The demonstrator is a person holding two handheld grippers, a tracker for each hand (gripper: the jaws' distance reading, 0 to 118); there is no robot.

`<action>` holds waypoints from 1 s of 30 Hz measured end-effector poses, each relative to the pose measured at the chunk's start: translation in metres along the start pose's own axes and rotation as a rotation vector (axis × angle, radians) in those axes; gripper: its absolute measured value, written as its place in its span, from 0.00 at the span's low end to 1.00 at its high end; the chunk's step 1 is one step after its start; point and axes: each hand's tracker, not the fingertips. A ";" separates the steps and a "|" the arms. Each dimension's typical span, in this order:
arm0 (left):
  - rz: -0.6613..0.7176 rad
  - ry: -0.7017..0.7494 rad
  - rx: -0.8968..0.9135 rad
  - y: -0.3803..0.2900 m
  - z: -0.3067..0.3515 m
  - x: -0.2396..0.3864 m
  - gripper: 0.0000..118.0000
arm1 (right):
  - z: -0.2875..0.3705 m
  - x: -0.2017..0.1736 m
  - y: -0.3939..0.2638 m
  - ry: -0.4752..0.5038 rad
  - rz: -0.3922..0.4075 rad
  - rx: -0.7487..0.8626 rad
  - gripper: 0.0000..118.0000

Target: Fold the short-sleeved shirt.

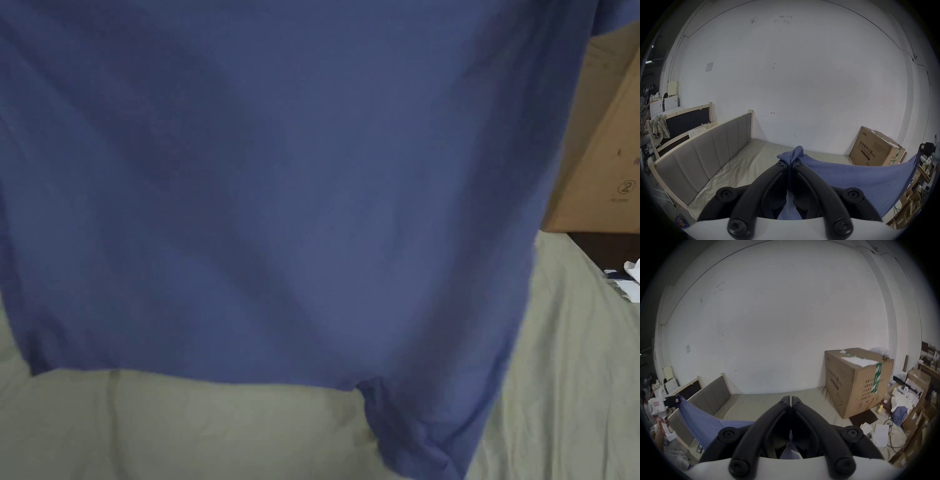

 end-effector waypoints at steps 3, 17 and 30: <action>-0.004 0.010 -0.001 0.022 -0.034 0.013 0.03 | -0.029 -0.015 0.042 -0.056 0.031 0.018 0.00; -0.084 0.160 0.153 0.114 -0.208 0.095 0.03 | -0.179 -0.061 0.160 -0.258 0.094 0.236 0.00; 0.006 0.137 0.046 0.010 -0.266 0.063 0.03 | -0.253 -0.032 0.071 -0.185 0.128 0.135 0.00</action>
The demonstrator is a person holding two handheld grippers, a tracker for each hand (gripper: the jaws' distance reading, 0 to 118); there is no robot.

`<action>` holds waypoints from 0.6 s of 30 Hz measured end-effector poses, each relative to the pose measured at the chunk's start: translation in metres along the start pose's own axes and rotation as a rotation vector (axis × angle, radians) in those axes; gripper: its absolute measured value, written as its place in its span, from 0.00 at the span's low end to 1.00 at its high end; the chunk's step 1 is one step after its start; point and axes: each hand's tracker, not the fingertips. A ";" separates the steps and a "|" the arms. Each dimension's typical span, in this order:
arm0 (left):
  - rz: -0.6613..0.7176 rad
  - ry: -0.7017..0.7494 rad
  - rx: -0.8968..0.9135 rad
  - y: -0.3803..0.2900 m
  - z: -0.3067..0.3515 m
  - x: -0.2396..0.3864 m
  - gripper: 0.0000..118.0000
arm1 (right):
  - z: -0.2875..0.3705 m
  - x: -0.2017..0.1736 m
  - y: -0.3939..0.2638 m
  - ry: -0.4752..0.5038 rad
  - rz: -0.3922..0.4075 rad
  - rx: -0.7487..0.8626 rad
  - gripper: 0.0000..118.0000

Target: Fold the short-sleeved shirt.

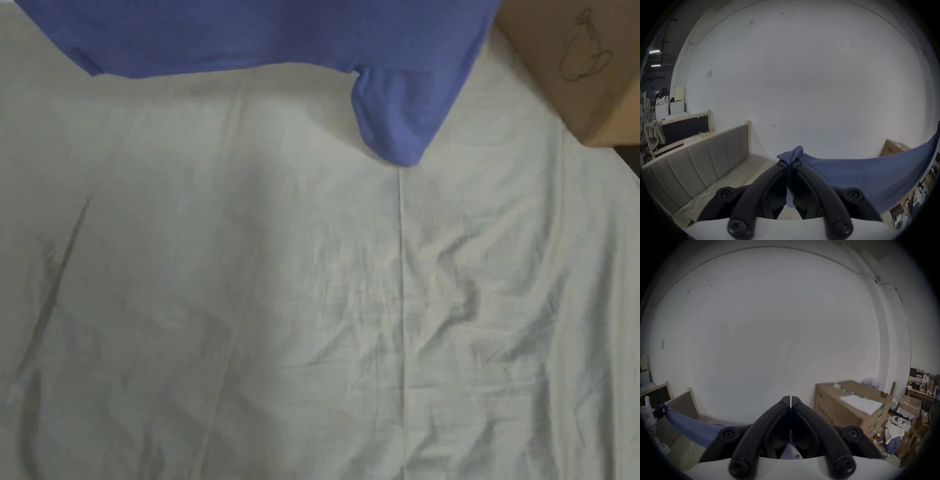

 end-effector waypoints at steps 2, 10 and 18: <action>-0.028 0.002 -0.055 -0.030 0.005 -0.005 0.03 | 0.004 0.003 -0.028 0.020 0.004 -0.053 0.00; -0.037 0.037 -0.220 -0.167 0.064 -0.055 0.03 | 0.058 0.034 -0.182 0.079 -0.123 -0.260 0.00; -0.092 0.063 -0.447 -0.300 0.132 -0.097 0.03 | 0.150 0.055 -0.366 0.092 -0.067 -0.533 0.00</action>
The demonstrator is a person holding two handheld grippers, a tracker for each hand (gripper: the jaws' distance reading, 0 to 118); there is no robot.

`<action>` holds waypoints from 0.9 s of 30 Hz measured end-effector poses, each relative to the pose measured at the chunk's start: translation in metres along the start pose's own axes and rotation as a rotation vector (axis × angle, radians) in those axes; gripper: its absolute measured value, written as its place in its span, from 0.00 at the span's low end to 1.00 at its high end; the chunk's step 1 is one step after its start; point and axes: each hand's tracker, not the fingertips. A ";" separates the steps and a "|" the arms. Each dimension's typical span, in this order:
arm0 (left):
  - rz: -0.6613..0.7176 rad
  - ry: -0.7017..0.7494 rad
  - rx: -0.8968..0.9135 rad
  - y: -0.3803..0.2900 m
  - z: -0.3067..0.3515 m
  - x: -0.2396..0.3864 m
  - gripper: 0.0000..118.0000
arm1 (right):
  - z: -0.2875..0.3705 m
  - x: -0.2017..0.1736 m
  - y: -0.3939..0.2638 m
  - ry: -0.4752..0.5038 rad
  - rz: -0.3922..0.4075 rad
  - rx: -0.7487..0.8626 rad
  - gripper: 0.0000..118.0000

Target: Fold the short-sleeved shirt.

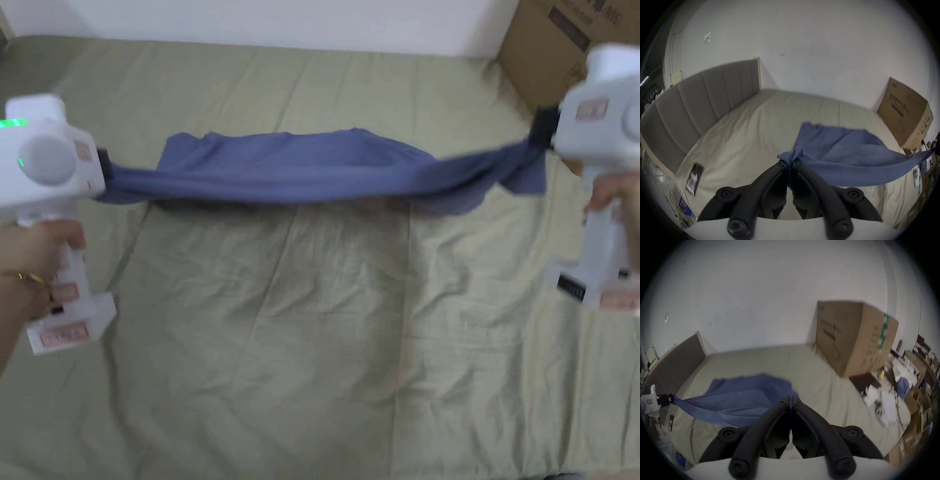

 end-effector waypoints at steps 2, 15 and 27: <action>0.006 0.003 -0.021 -0.033 0.008 -0.003 0.03 | 0.000 0.011 -0.039 0.017 -0.029 -0.073 0.00; -0.014 -0.004 -0.151 -0.150 0.054 -0.035 0.03 | 0.061 0.053 -0.201 0.063 -0.011 -0.313 0.00; -0.017 0.035 -0.220 -0.182 0.055 -0.067 0.54 | 0.098 0.046 -0.232 0.089 0.022 -0.334 0.13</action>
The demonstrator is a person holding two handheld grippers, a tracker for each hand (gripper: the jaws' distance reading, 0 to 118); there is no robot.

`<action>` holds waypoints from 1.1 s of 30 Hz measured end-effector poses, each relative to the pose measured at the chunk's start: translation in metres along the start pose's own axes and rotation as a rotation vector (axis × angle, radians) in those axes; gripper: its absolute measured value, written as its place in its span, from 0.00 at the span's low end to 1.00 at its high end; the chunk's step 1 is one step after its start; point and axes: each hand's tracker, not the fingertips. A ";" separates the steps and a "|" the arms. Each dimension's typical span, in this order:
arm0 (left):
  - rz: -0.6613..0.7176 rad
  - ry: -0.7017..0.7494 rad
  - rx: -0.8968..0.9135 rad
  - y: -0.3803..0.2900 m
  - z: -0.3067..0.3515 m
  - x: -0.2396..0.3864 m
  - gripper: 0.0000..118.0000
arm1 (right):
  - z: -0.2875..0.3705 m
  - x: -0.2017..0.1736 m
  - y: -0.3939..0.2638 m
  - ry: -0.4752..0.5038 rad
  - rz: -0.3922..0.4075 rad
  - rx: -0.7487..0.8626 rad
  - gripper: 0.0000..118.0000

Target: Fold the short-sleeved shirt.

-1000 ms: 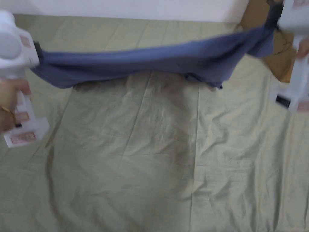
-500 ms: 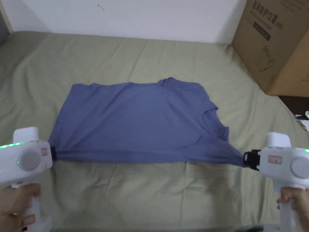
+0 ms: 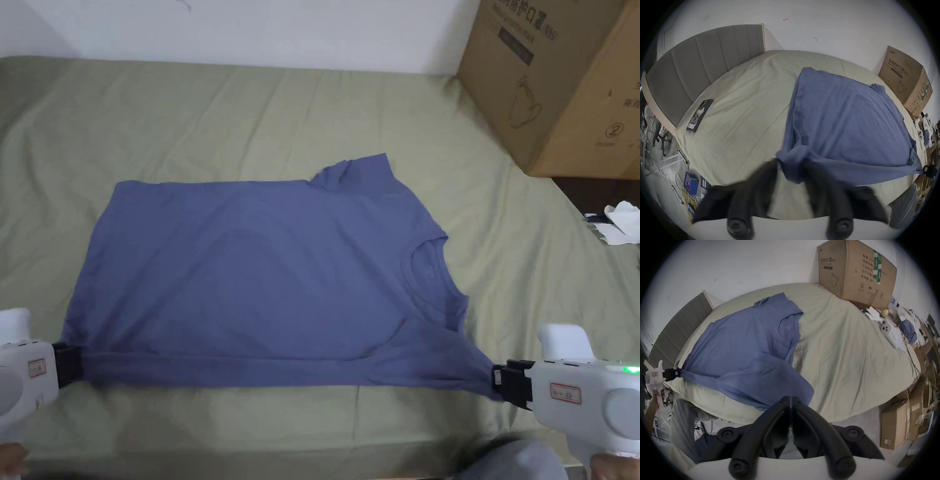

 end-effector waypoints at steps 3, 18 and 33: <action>0.055 0.001 0.094 0.000 0.033 0.004 0.94 | 0.004 0.000 0.013 -0.014 -0.023 0.015 0.88; -0.168 -0.075 0.678 0.067 0.149 0.108 0.94 | 0.090 -0.068 0.080 -0.002 0.037 0.725 0.96; -0.148 -0.171 0.683 0.056 0.151 0.114 0.00 | 0.088 -0.089 0.089 0.042 -0.017 0.734 0.00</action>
